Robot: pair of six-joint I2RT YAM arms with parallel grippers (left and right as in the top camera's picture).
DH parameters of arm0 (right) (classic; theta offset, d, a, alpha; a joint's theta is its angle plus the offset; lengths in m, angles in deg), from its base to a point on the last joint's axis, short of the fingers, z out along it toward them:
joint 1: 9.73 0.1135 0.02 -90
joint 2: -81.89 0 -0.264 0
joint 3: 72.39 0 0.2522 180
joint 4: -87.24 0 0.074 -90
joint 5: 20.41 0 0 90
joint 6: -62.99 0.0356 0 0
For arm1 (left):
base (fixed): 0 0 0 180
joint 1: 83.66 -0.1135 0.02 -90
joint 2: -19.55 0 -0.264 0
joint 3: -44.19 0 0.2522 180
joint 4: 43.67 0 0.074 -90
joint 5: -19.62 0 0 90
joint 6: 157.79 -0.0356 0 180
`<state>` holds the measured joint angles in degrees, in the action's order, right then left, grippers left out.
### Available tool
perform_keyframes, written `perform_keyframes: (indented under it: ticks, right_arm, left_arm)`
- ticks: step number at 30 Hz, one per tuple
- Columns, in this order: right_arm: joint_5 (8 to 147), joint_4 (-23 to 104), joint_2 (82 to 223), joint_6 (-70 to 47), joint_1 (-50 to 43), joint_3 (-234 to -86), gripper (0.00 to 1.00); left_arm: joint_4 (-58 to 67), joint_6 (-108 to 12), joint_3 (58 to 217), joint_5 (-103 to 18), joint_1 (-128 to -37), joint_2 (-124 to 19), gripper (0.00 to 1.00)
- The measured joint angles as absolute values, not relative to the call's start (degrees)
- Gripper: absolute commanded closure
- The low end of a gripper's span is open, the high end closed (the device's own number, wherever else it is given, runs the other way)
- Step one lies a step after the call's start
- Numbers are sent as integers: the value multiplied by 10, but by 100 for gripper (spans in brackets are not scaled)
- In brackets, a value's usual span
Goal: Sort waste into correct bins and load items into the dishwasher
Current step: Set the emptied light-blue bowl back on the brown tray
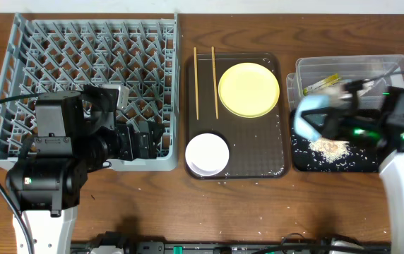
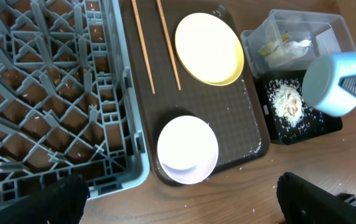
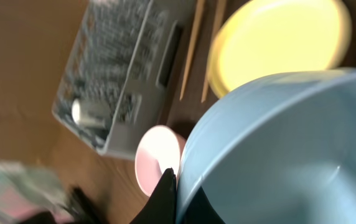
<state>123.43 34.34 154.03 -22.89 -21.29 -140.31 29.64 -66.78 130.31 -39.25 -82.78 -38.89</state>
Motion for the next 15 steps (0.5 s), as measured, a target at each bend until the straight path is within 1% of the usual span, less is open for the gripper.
perform_keyframes:
  ticks: [2, 5, 9, 11, 13, 15]
  right_arm:
    - [1138, 343, 1505, -229, -130, -1403, 99]
    - [1014, 344, 1498, -229, -4, -1404, 99]
    - [865, 349, 1538, -227, 146, -1404, 99]
    - [769, 352, 1593, -212, 223, -1403, 99]
    - [684, 345, 1648, -187, 264, -1403, 99]
    - [638, 337, 1683, -172, 284, -1403, 99]
  left_arm:
    - [296, -668, 1303, -393, -828, -389, 2]
    - [296, -668, 1303, -393, -828, -389, 2]
    - [296, -668, 1303, -393, -828, -389, 2]
    - [296, -668, 1303, -393, -828, -389, 2]
    - [296, -668, 1303, -393, -828, -389, 2]
    - [296, -668, 1303, -393, -828, -389, 2]
